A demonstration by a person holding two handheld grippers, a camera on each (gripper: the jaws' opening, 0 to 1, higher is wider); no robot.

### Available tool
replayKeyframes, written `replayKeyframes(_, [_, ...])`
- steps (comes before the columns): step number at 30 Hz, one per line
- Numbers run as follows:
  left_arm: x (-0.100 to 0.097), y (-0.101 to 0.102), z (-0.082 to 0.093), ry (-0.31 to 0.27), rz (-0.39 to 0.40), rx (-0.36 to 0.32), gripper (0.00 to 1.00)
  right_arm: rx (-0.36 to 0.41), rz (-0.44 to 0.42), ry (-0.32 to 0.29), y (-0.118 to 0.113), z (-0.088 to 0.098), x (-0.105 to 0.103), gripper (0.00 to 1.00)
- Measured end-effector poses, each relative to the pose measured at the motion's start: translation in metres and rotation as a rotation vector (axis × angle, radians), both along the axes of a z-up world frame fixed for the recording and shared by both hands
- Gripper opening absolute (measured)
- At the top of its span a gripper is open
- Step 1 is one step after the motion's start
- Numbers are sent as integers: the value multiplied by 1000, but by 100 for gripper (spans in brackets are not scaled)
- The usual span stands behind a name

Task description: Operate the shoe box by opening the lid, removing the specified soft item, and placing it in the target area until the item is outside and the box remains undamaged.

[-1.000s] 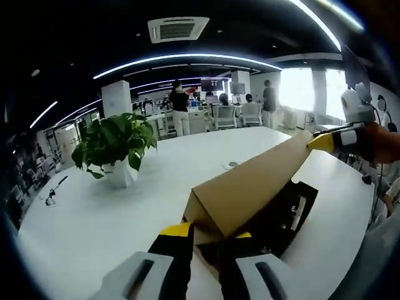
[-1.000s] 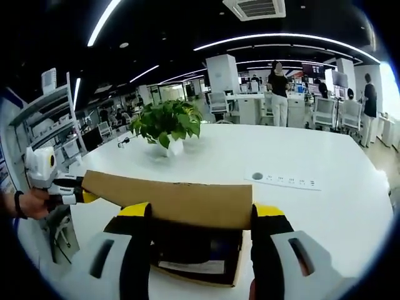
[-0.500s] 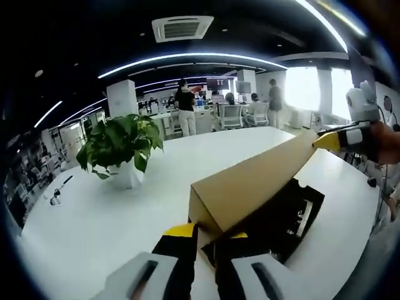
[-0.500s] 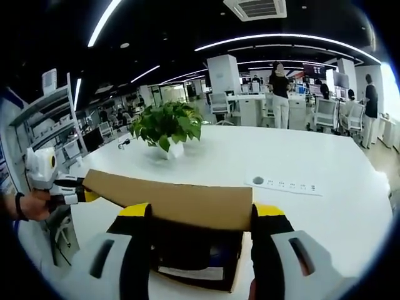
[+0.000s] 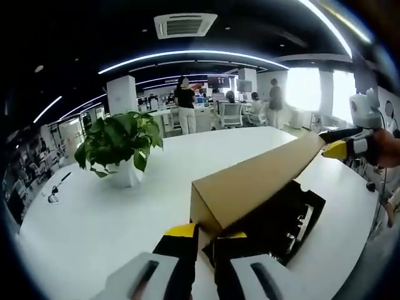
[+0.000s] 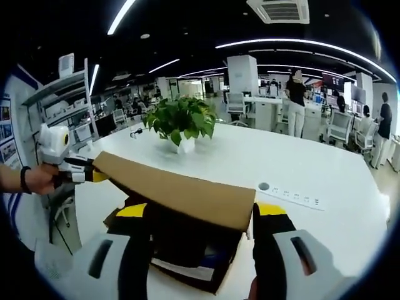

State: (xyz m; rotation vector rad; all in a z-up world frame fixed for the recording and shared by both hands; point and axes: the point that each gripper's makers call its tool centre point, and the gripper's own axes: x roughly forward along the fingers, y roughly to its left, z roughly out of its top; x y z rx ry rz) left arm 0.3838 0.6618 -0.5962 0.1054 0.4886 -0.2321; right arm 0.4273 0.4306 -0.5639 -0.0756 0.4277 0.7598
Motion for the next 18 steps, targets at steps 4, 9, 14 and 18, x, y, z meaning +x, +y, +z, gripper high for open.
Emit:
replayKeyframes(4, [2,0,0,4,-2,-3,7,-25,22,-23,-1,-1,2,61])
replayKeyframes(9, [5,1,1,4,-3,-2,7,-87,48,-64,-2,-3,6,59])
replayKeyframes(14, [8,3,2,1,1,-5,7,-101,17,-75,-7,-4,20,47])
replayKeyframes(18, [10,4,2,0,3,-9,7,-142,-19,-88,-13,-7,31,35])
